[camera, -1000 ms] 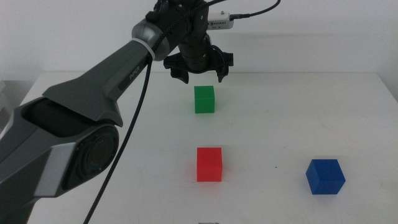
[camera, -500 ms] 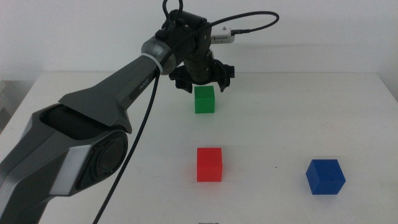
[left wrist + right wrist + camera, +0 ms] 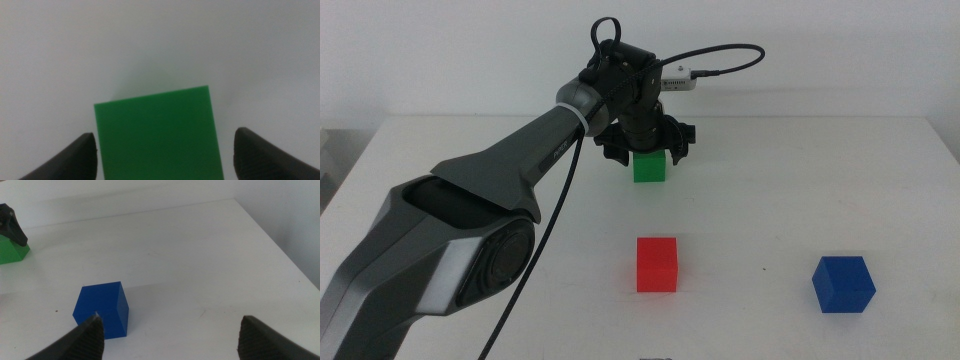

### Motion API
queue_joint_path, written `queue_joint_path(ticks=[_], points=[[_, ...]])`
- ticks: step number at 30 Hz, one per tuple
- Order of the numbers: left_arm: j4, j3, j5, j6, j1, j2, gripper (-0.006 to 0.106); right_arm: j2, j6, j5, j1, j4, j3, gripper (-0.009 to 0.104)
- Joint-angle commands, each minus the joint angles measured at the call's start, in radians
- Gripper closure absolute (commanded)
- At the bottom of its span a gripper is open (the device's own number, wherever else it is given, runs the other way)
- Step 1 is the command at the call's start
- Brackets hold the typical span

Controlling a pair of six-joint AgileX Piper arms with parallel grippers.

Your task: Stack red cubes first, then green, then blue cubes in a specific spot.

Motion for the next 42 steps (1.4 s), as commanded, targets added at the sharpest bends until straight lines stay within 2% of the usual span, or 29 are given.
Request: queue_joint_path(ticks=[1,4,6,11,12,15,20,27,33,42], points=[[0.001,-0.031,-0.049,-0.003,-0.003,-0.075,0.009,-0.023,-0.011,-0.075,-0.006,-0.012,-0.018,0.024],[0.017,-0.031,-0.057,-0.003,-0.002,-0.073,0.018,-0.023,-0.011,-0.075,-0.006,-0.012,-0.018,0.024],[0.017,-0.031,-0.059,-0.003,-0.001,-0.073,0.029,-0.023,-0.011,-0.075,-0.006,-0.012,-0.018,0.024],[0.017,-0.031,-0.056,-0.003,-0.001,-0.073,0.065,-0.023,-0.011,-0.075,-0.006,-0.012,-0.018,0.024],[0.016,-0.031,-0.037,-0.003,-0.001,-0.082,0.086,-0.023,-0.011,-0.075,-0.006,-0.012,-0.018,0.024],[0.016,-0.031,-0.027,-0.003,-0.002,-0.120,0.102,-0.023,-0.011,-0.075,-0.006,-0.012,-0.018,0.024],[0.107,-0.030,0.014,-0.014,-0.027,-0.191,0.102,-0.023,-0.011,-0.075,-0.006,-0.012,-0.018,0.024],[0.144,0.103,0.014,-0.060,-0.090,-0.320,0.102,-0.023,-0.011,-0.075,-0.006,-0.012,-0.018,0.024],[0.292,0.409,-0.104,-0.233,-0.152,-0.538,0.102,-0.023,-0.011,-0.075,-0.006,-0.012,-0.018,0.024],[0.306,0.904,-0.293,-0.437,-0.186,-0.849,0.102,-0.023,-0.011,-0.075,-0.006,-0.012,-0.018,0.024]])
